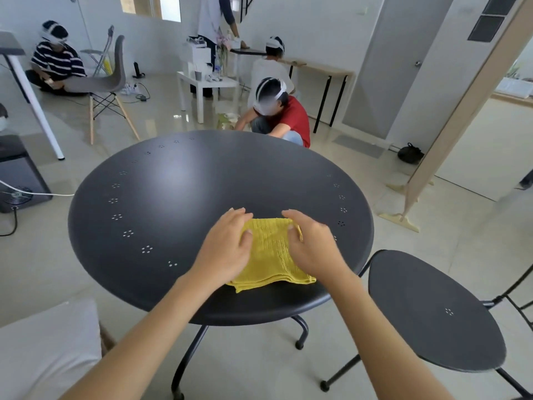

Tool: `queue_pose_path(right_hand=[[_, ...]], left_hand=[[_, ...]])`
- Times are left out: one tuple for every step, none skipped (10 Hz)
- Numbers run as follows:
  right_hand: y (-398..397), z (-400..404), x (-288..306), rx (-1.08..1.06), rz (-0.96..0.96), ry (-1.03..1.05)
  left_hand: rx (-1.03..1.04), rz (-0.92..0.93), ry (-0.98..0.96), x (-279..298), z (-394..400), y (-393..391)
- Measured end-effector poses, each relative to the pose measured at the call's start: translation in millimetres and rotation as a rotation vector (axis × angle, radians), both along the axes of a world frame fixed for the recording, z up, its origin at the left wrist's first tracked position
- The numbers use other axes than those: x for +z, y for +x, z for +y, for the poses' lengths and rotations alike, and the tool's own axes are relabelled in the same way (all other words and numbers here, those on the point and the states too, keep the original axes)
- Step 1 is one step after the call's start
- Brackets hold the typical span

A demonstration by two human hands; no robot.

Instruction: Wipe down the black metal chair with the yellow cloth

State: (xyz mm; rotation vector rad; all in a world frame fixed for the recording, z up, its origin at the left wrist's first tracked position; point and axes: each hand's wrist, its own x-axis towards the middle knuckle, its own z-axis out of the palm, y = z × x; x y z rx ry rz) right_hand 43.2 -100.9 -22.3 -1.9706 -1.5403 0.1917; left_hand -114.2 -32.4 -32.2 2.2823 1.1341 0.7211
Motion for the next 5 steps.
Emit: queue_pose_path(right_hand=[[-14, 16, -23, 0.038, -0.143, -0.181], [-17, 13, -36, 0.002, -0.175, -0.336], [-12, 2, -39, -0.012, -0.192, -0.375], [-6, -15, -41, -0.011, -0.203, -0.384], [3, -29, -40, -0.008, -0.191, -0.358]], left_hand=[[-0.01, 0.225, -0.006, -17, 2, 19], [0.029, 0.405, -0.028, -29, 4, 21], [0.045, 0.431, -0.049, -32, 2, 12], [0.058, 0.423, -0.045, -35, 0, -6], [0.095, 0.407, -0.009, -35, -1, -20]])
